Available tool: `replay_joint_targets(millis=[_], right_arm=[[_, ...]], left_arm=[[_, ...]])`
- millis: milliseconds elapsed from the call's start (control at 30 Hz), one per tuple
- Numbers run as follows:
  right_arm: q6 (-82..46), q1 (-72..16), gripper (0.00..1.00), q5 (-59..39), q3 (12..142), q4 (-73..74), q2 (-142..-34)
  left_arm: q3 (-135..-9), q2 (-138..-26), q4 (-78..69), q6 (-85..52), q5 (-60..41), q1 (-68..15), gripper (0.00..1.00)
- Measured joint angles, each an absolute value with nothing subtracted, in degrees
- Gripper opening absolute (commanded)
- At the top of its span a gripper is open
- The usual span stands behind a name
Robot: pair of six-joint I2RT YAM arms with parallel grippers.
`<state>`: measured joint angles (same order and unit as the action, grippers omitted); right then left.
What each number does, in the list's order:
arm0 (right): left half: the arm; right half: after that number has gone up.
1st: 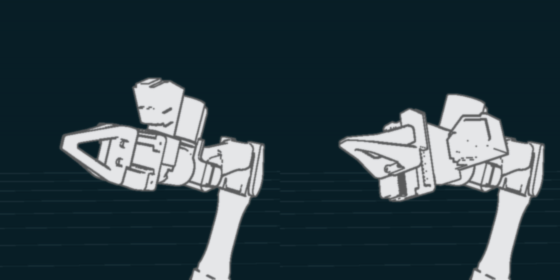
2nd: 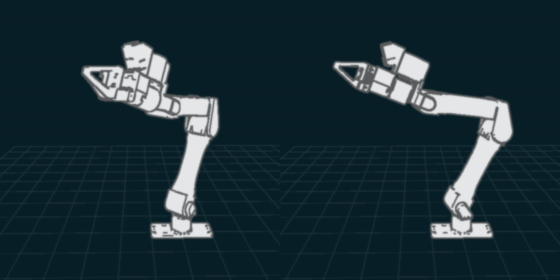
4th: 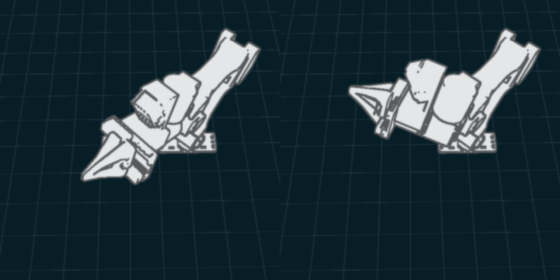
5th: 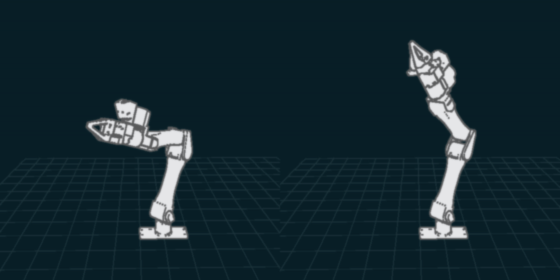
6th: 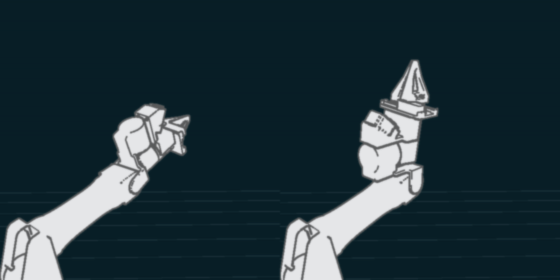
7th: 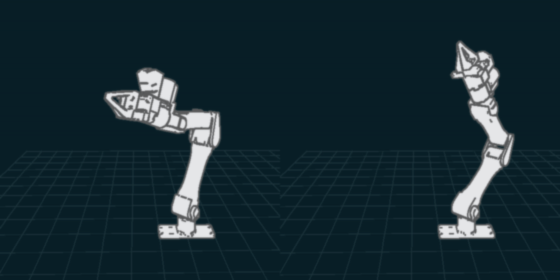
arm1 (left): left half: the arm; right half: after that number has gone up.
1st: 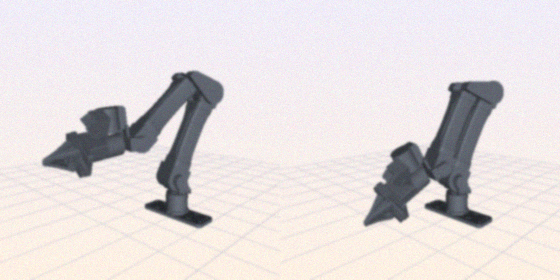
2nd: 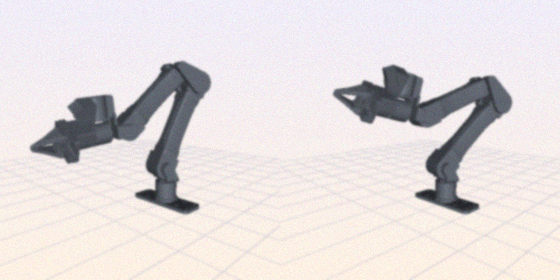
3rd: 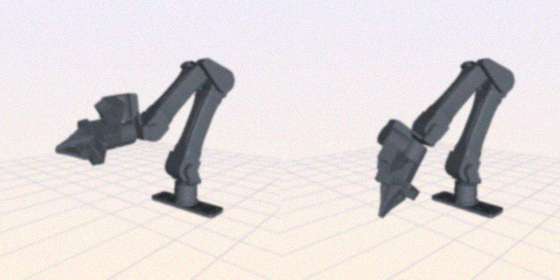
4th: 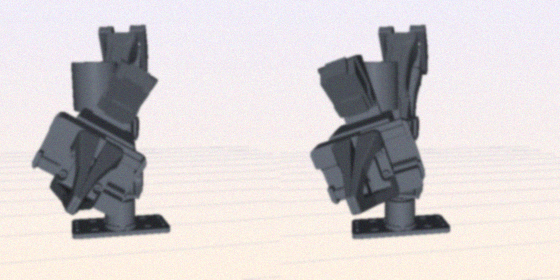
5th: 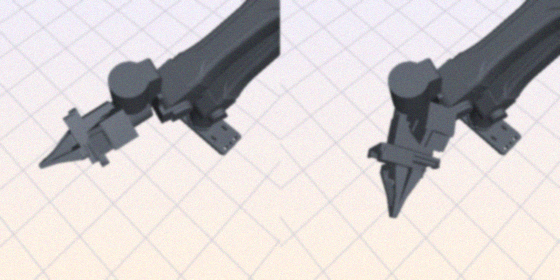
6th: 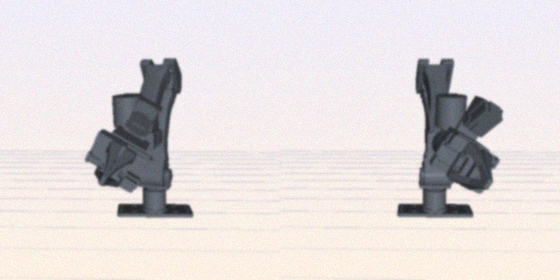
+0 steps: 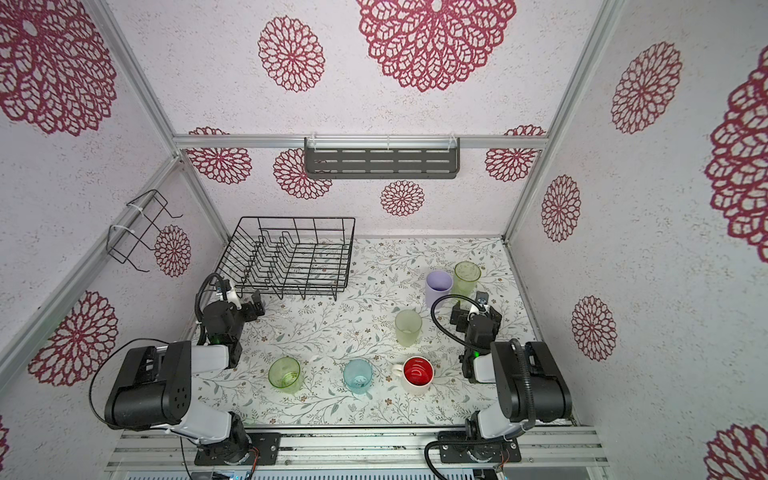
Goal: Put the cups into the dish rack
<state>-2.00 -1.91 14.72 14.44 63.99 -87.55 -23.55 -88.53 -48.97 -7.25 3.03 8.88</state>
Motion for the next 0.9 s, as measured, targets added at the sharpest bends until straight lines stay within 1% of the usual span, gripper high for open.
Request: replay_joint_targets(millis=[100, 200, 300, 367, 500, 567, 600, 667, 733, 800, 900], right_arm=[[-2.0, -1.9, 0.99, 14.8, 14.4, 64.1, -87.5], [-2.3, -1.9, 0.99, 15.6, 13.4, 63.0, -84.5], [-3.1, -1.7, 0.99, 18.0, 12.4, 56.7, -74.0], [-3.1, -1.6, 0.99, 18.4, 12.4, 54.0, -66.1], [-4.7, -1.6, 0.99, 19.1, 12.5, 47.3, -52.1], [-9.2, -1.6, 0.99, 22.3, 15.0, 38.5, -46.4], [-11.3, -1.5, 0.99, 24.1, 16.7, 35.0, -45.2], [-15.3, -1.4, 0.99, 27.7, 20.3, 29.5, -45.0], [-18.3, -0.7, 0.99, 29.8, 23.7, 24.5, -47.0], [-20.7, -0.2, 0.99, 29.8, 28.4, 18.5, -50.4], [-22.8, -0.6, 0.99, 26.7, 36.1, 10.9, -57.7]], left_arm=[[-22.6, -88.1, -50.4, -7.1, 2.6, 8.8, 0.97], [-18.8, -83.9, -51.3, -6.9, 2.4, 8.4, 0.97], [-18.4, -75.7, -45.2, -7.4, 2.3, 7.9, 0.97], [-22.0, -70.8, -37.8, -8.8, 2.4, 7.9, 0.97], [-32.4, -65.8, -21.8, -13.5, 2.7, 7.8, 0.97], [-35.5, -63.6, -16.3, -16.6, 2.4, 7.8, 0.97], [-36.2, -62.7, -14.5, -17.9, 2.1, 7.8, 0.97], [-37.2, -60.8, -9.8, -21.8, 1.8, 7.7, 0.97], [-39.5, -59.4, -2.6, -27.3, 1.9, 7.8, 0.97], [-42.6, -58.9, 3.8, -32.4, 1.5, 8.1, 0.97], [-46.8, -58.5, 10.7, -40.0, -3.6, 10.4, 0.97]])
